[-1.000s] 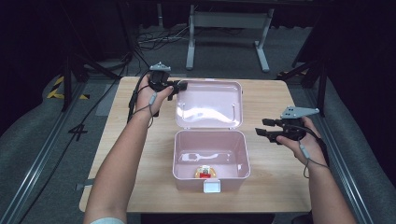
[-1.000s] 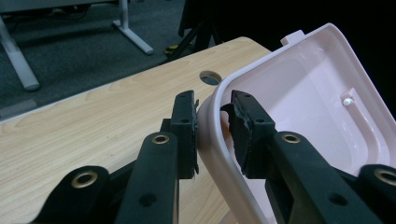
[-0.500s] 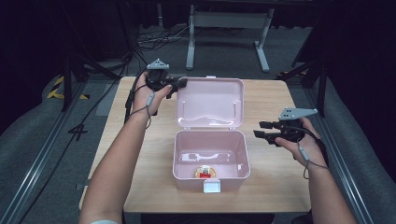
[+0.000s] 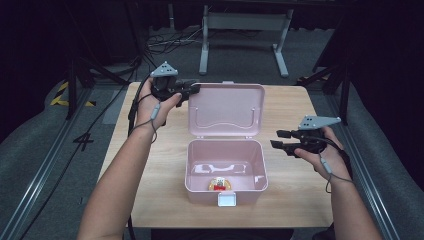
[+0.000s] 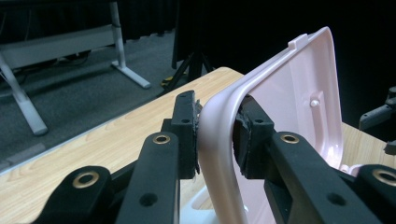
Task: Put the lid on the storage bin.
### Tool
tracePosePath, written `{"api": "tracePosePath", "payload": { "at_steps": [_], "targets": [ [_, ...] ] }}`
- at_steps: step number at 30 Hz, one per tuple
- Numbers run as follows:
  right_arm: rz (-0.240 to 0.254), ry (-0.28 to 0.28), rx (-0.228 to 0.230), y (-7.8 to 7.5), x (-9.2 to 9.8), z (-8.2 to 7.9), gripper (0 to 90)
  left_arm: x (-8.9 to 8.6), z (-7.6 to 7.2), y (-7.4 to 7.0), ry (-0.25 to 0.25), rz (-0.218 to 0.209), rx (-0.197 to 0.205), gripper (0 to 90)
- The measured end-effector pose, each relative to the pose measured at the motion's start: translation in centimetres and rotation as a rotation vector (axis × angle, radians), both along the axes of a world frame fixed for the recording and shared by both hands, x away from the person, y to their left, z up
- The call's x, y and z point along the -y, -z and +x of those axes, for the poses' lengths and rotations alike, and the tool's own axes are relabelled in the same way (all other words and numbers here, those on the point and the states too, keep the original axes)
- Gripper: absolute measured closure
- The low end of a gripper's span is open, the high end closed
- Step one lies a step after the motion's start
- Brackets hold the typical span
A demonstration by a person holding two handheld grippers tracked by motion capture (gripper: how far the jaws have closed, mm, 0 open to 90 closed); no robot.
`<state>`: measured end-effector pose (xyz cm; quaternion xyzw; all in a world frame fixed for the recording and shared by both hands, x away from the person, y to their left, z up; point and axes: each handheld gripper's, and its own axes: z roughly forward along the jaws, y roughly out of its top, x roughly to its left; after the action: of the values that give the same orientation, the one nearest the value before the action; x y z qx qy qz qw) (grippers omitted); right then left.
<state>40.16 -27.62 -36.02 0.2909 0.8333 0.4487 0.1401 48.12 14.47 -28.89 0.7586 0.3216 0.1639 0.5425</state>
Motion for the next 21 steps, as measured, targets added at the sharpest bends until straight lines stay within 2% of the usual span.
{"api": "tracePosePath", "payload": {
  "at_steps": [5, 10, 11, 16, 21],
  "targets": [
    [0.0, -0.008, 0.006, -0.2, -0.2, -0.2, 51.7, 0.0, -1.3, -0.5, 0.01, -0.003, 0.028, 72.4],
    [-0.002, -0.022, 0.006, -0.4, -0.5, -0.4, 51.7, -0.2, -2.0, -0.6, 0.015, -0.004, 0.05, 71.8],
    [-0.002, -0.043, -0.01, -0.5, -0.7, -0.5, 54.9, -0.2, -2.4, -0.7, 0.021, -0.01, 0.056, 71.4],
    [0.007, -0.062, -0.077, -0.9, -0.8, -1.1, 62.0, -0.2, -3.5, -0.9, 0.031, -0.009, 0.077, 69.9],
    [0.001, -0.087, -0.079, -1.2, -0.9, -1.4, 65.3, -0.3, -4.6, -0.9, 0.04, -0.027, 0.097, 68.4]
  ]
}}
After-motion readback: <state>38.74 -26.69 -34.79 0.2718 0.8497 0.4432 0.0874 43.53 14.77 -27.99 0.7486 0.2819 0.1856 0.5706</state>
